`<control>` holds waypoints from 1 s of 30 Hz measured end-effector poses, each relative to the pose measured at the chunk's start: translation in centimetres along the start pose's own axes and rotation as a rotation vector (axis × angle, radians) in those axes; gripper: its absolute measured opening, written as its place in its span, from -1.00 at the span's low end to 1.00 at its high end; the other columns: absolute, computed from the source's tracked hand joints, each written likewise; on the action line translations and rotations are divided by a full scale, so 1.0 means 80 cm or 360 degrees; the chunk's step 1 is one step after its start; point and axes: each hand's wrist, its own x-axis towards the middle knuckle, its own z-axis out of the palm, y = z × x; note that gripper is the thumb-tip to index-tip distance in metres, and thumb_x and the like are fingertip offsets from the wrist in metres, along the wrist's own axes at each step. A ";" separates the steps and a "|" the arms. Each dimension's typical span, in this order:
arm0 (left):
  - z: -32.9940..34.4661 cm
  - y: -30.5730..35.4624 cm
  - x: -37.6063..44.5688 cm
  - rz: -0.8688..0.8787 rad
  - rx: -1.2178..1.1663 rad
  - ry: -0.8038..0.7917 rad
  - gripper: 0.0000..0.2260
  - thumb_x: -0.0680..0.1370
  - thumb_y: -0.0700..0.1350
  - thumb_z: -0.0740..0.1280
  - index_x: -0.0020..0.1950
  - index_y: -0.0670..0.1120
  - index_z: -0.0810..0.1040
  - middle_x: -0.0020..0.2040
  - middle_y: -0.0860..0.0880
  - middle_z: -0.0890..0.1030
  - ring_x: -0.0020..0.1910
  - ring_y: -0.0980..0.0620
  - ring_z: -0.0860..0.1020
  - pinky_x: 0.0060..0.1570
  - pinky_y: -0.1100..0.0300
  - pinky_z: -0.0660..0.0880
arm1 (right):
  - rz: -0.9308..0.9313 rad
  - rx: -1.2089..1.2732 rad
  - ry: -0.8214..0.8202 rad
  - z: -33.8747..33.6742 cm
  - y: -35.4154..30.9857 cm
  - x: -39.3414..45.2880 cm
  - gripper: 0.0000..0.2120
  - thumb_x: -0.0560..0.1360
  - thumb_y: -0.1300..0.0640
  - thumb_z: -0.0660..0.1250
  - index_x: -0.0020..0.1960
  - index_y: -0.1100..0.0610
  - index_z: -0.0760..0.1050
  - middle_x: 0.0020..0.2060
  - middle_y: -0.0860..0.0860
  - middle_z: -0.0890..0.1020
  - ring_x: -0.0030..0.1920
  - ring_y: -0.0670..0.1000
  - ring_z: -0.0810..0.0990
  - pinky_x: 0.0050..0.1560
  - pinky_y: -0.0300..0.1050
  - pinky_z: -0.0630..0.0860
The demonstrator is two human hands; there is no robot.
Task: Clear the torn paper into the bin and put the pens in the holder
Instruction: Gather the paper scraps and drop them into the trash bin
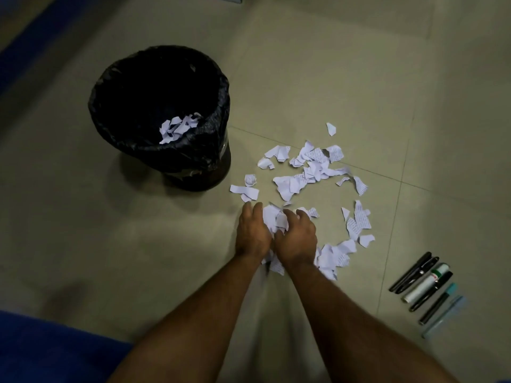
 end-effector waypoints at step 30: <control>0.008 0.120 0.110 0.0605 0.0690 -0.0412 -0.61 0.52 0.11 0.23 0.31 0.03 0.49 0.27 -0.12 0.45 0.24 -0.20 0.45 0.12 -0.06 0.47 | -0.0161 0.0000 -0.0302 -0.086 0.043 0.159 -0.51 0.38 0.01 0.17 0.23 0.15 0.56 0.10 0.18 0.61 0.15 0.22 0.57 0.20 0.08 0.50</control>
